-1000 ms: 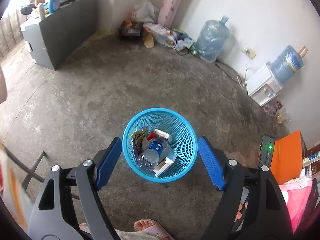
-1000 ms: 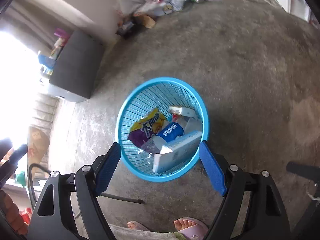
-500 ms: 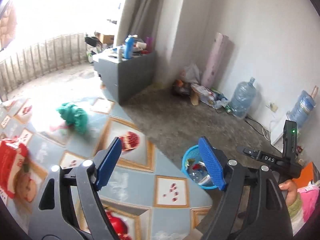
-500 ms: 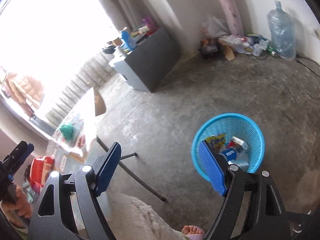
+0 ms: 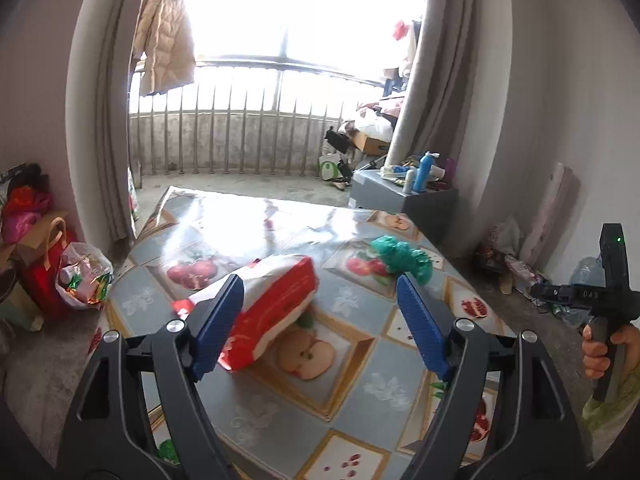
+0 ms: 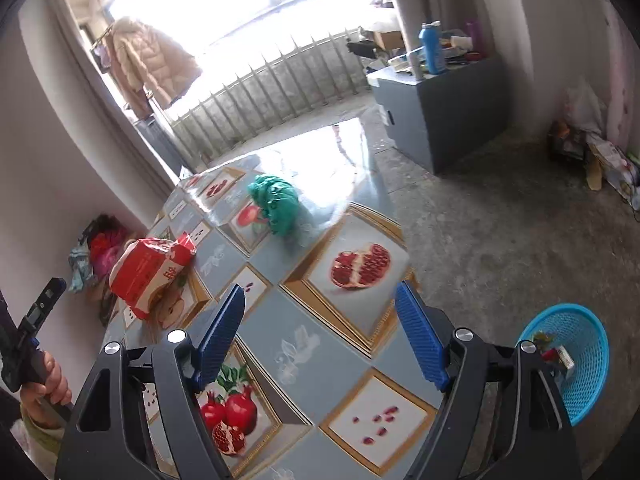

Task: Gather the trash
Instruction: 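Withdraw both open tools from the basket back toward the table, then grasp the green plastic bag with right tool while left tool grasps red snack bag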

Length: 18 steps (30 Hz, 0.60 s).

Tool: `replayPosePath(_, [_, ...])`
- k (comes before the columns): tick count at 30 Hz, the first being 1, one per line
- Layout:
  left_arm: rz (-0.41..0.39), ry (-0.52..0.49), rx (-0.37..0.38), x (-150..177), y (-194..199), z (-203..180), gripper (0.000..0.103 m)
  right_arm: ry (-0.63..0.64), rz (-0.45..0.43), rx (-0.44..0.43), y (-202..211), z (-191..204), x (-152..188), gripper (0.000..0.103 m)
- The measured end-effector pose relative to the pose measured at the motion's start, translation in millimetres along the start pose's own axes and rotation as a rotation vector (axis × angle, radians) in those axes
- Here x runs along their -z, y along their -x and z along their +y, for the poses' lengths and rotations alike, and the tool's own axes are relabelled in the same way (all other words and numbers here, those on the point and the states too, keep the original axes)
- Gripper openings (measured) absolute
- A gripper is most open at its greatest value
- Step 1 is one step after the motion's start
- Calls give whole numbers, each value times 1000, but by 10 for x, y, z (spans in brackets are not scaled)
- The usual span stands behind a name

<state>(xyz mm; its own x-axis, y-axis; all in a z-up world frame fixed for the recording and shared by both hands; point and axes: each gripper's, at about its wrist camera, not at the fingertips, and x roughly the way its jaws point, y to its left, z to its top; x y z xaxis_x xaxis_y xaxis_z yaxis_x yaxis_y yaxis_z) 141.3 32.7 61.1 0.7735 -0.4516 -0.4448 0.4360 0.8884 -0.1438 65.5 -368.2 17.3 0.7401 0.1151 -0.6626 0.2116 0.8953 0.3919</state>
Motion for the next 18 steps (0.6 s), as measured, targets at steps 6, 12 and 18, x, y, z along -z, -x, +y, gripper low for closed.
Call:
replayPosePath(6, [119,43,-13,260,-392,430,74,85,50,-55,-565,403,-384,76])
replayPosePath(12, [174,66,15,422,-761,597,66,118,85,-66,-1132,512,-728,76])
replayPosePath(18, [216,71,13,491,-977,603,49,138,143,-30,-1682,558,-922,76])
